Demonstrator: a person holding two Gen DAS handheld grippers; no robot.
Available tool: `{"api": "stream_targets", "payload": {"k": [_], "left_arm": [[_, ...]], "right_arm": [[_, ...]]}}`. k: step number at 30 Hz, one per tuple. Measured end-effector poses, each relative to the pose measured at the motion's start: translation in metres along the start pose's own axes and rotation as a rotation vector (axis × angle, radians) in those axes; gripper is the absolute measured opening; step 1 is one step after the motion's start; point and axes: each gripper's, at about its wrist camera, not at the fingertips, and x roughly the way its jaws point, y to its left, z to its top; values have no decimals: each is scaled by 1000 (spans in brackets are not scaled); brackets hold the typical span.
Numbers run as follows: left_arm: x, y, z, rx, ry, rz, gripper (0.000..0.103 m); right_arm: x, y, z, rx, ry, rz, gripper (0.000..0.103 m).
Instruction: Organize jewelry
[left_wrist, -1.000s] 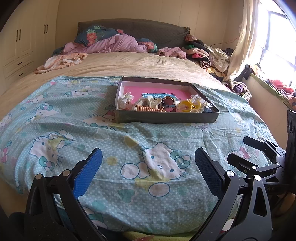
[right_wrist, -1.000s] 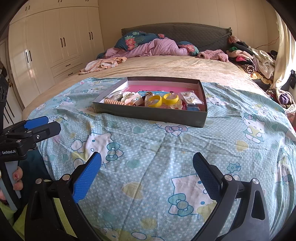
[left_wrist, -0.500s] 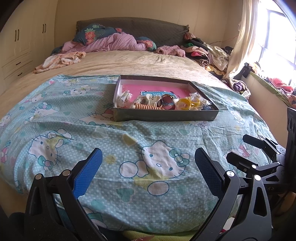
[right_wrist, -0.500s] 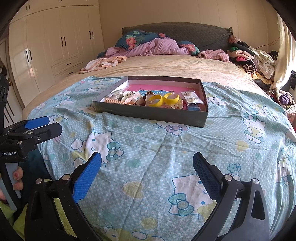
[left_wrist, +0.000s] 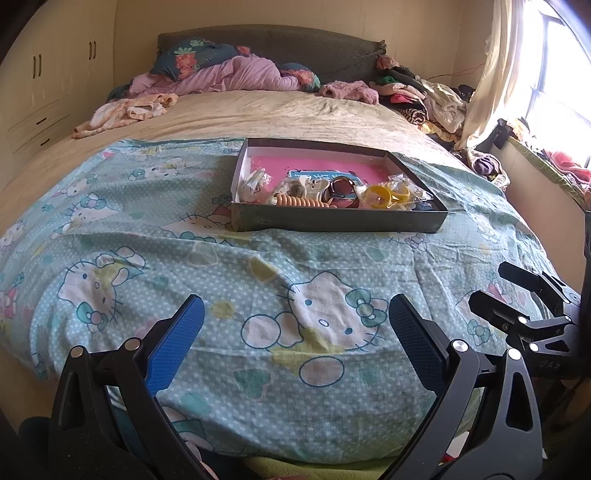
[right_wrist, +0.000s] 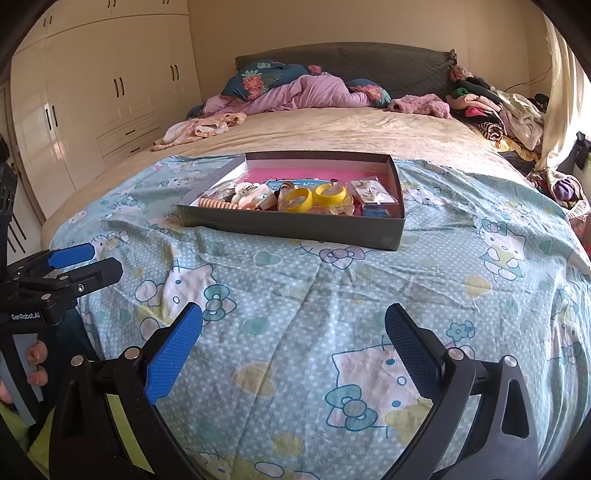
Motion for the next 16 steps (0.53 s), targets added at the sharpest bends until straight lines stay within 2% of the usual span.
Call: {"api": "stream_targets", "payload": {"k": [6,9,11,13,16], "left_arm": [[8,16,6,-47,21,34,93],[18,40,17,-101,40,85,93],[29,66,29,-149,55,118,93],[44,102,43,-215,72,157,93],[74,158,66,-279,113,255,93]], "right_arm": [[2,-28,4,58,-16,-48,98],[5,-63,10,129,-25,-94,98],[7,-97,15,185,-39,-165,98],[11,-136,21,216,-45,-277,98],[22,-212,25,316,-5,-430,98]]}}
